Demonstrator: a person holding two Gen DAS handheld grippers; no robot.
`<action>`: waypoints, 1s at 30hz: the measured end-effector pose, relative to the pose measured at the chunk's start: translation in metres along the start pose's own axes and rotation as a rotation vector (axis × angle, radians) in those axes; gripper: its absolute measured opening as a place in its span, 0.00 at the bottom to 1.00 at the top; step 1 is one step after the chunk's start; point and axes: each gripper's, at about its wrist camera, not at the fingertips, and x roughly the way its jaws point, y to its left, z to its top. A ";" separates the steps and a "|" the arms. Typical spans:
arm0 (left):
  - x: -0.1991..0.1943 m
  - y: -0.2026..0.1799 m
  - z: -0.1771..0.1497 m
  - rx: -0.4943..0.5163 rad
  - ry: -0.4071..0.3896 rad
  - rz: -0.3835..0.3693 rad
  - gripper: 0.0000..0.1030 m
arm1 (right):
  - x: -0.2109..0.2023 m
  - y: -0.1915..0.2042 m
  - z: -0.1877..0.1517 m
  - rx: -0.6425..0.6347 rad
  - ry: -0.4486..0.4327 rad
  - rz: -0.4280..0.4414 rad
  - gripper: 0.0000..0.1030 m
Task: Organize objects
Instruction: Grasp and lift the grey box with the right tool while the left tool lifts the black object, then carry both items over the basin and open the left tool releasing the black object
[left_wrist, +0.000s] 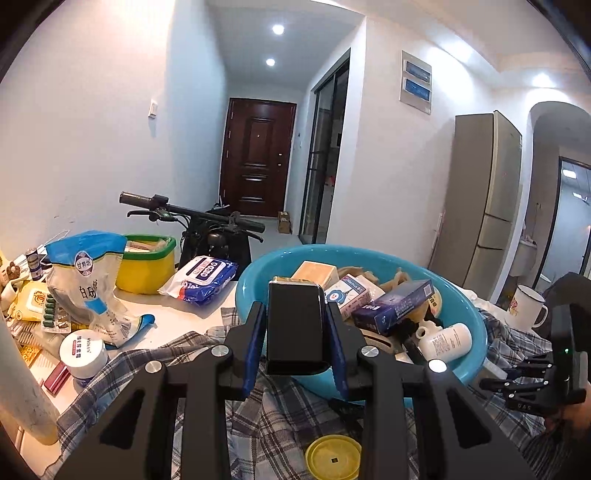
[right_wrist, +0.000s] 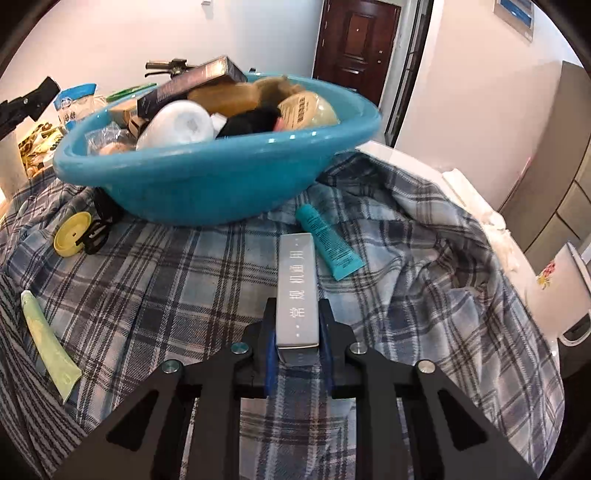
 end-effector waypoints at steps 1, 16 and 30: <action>0.000 0.000 0.000 -0.002 -0.002 0.000 0.33 | -0.003 0.001 0.000 -0.006 -0.008 0.014 0.18; -0.004 0.008 0.004 -0.043 -0.013 -0.010 0.33 | -0.112 0.038 0.051 -0.105 -0.315 -0.054 0.18; -0.002 0.015 0.002 -0.048 -0.012 0.030 0.33 | -0.175 0.090 0.183 -0.147 -0.671 0.032 0.18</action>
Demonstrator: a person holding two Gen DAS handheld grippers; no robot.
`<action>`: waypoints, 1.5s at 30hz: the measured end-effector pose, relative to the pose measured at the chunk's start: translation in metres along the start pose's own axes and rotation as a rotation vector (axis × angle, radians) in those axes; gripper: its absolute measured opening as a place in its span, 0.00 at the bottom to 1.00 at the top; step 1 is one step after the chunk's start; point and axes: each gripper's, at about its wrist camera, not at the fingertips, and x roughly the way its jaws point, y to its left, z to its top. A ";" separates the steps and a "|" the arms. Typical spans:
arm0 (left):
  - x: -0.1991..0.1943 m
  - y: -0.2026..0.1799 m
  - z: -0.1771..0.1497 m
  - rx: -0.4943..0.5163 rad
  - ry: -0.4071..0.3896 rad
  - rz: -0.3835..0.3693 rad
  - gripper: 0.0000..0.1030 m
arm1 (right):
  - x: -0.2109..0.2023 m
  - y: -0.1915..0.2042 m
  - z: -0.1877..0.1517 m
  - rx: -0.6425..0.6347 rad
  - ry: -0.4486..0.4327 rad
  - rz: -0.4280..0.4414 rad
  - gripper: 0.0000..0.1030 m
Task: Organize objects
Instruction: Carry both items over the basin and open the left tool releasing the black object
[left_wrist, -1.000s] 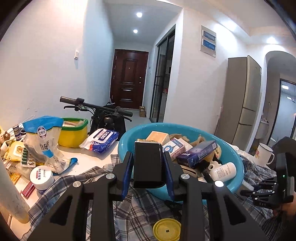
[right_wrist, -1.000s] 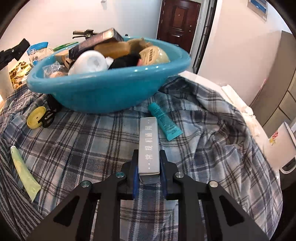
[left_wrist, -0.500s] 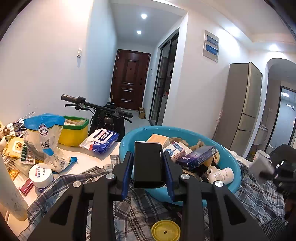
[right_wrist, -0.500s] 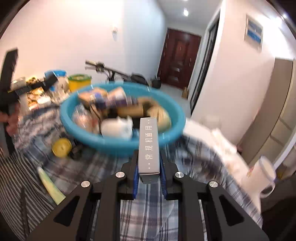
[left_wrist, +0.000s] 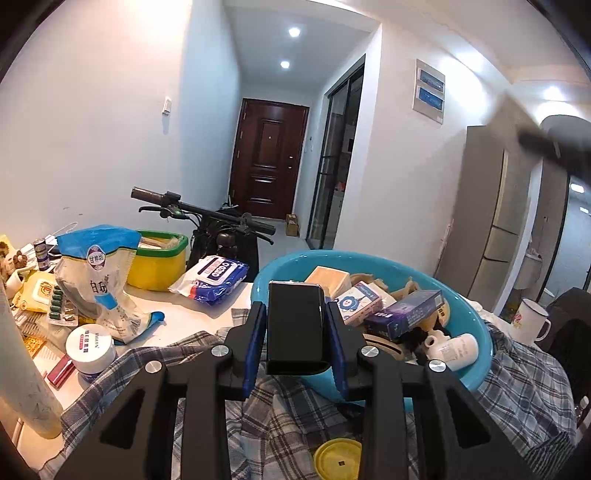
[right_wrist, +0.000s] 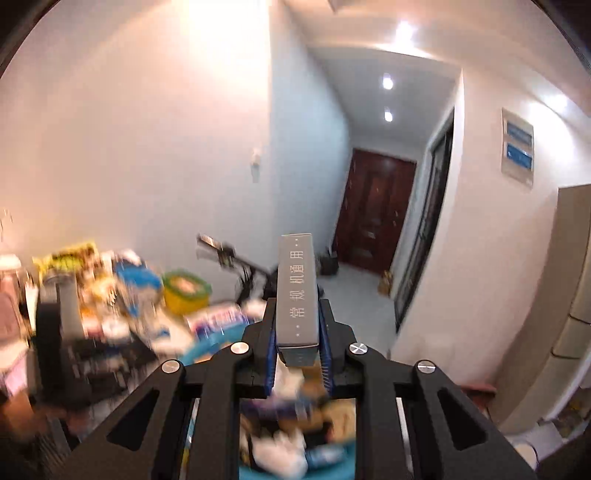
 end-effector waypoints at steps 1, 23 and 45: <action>0.000 0.000 0.000 0.001 0.001 0.004 0.33 | 0.002 0.003 0.007 -0.003 -0.021 0.001 0.18; 0.016 0.004 -0.012 -0.011 0.055 0.092 0.33 | 0.041 -0.052 -0.023 0.155 -0.094 0.006 0.18; -0.049 -0.074 0.098 0.175 -0.168 0.107 0.33 | 0.041 -0.077 -0.031 0.256 -0.098 0.113 0.18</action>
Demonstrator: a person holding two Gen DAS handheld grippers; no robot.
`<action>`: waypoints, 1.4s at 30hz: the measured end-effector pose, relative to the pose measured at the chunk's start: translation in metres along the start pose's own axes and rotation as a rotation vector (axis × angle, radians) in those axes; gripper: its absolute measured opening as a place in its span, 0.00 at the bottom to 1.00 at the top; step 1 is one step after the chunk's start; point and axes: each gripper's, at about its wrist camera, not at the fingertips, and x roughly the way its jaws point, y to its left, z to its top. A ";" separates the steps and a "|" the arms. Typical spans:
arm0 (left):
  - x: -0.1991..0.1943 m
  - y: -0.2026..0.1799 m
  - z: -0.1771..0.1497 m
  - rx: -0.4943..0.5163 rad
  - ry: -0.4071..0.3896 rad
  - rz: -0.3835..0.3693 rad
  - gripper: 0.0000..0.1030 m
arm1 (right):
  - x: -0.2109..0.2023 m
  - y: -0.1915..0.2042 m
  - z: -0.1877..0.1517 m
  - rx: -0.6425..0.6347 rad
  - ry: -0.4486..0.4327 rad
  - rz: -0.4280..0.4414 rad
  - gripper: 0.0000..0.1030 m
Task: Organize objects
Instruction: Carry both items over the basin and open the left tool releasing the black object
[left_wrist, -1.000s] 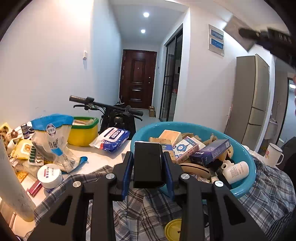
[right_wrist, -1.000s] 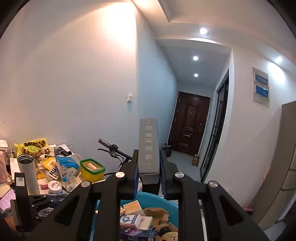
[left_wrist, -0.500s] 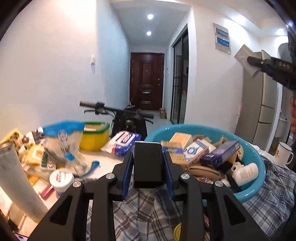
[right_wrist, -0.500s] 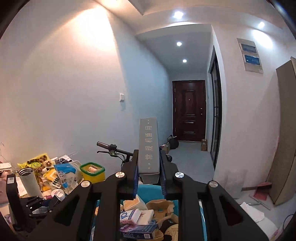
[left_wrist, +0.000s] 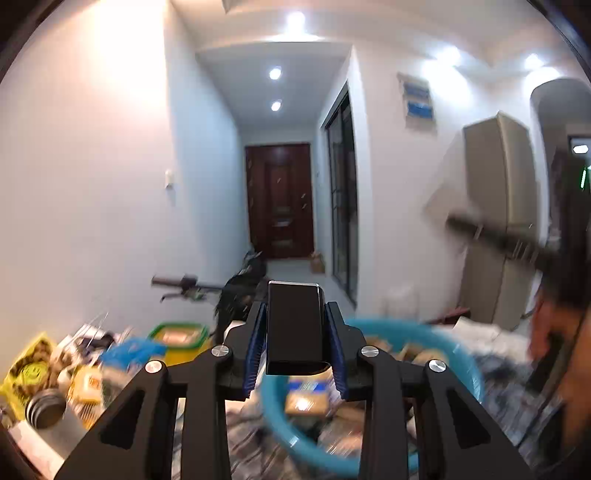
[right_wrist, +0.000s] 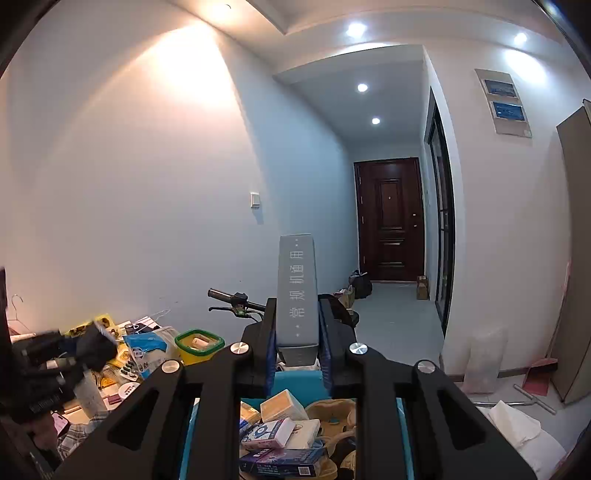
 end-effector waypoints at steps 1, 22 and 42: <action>-0.002 -0.004 0.011 -0.005 -0.023 -0.013 0.33 | 0.000 0.000 0.000 0.001 0.001 -0.001 0.18; 0.103 -0.044 0.018 -0.034 0.152 -0.093 0.33 | 0.020 -0.013 -0.013 -0.015 0.068 -0.056 0.18; 0.134 -0.035 -0.004 -0.071 0.233 -0.220 0.53 | 0.027 -0.018 -0.014 -0.023 0.102 -0.066 0.18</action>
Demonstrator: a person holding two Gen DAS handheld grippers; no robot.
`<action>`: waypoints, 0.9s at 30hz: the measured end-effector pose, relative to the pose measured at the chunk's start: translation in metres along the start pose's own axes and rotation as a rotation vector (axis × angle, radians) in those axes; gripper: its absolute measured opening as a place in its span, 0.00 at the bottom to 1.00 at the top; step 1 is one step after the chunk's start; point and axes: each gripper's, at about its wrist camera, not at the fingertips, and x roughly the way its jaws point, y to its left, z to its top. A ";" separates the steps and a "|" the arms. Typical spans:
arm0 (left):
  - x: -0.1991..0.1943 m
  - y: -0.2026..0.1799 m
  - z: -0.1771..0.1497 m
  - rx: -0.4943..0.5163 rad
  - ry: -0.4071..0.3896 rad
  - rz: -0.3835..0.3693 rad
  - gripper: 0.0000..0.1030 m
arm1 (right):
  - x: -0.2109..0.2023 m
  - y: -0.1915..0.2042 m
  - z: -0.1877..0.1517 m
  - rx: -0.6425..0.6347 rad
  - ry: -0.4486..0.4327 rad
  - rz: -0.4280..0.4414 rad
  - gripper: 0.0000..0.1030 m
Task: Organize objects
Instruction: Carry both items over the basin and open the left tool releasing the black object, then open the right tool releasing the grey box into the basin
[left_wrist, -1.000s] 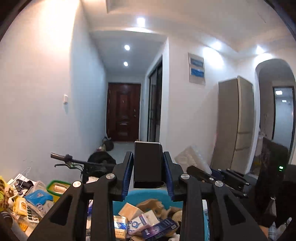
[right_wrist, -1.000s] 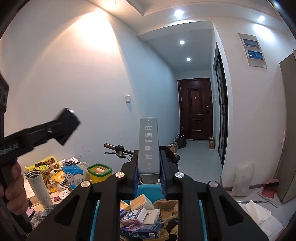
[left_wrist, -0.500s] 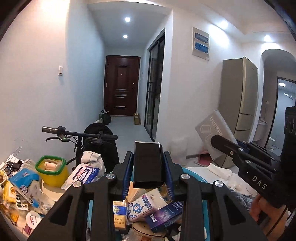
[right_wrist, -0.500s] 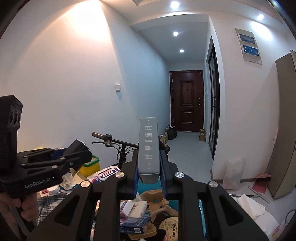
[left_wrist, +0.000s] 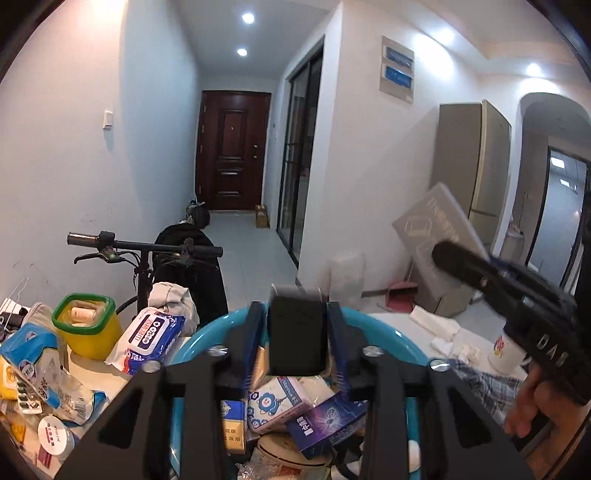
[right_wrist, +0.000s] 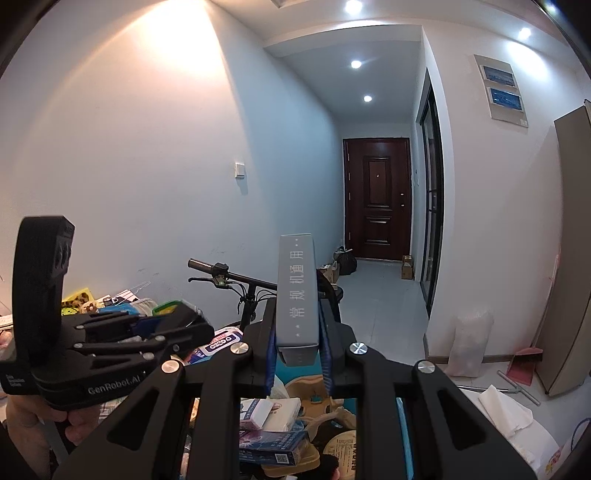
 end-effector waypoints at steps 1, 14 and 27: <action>0.001 -0.001 -0.001 0.003 -0.002 0.016 0.83 | -0.001 0.001 -0.002 0.002 0.000 -0.002 0.18; -0.009 0.008 0.004 -0.079 -0.026 0.036 0.96 | 0.000 -0.002 0.000 0.010 -0.001 -0.008 0.18; -0.019 0.003 0.008 -0.062 -0.036 0.062 1.00 | 0.009 -0.004 -0.004 0.010 0.027 -0.027 0.18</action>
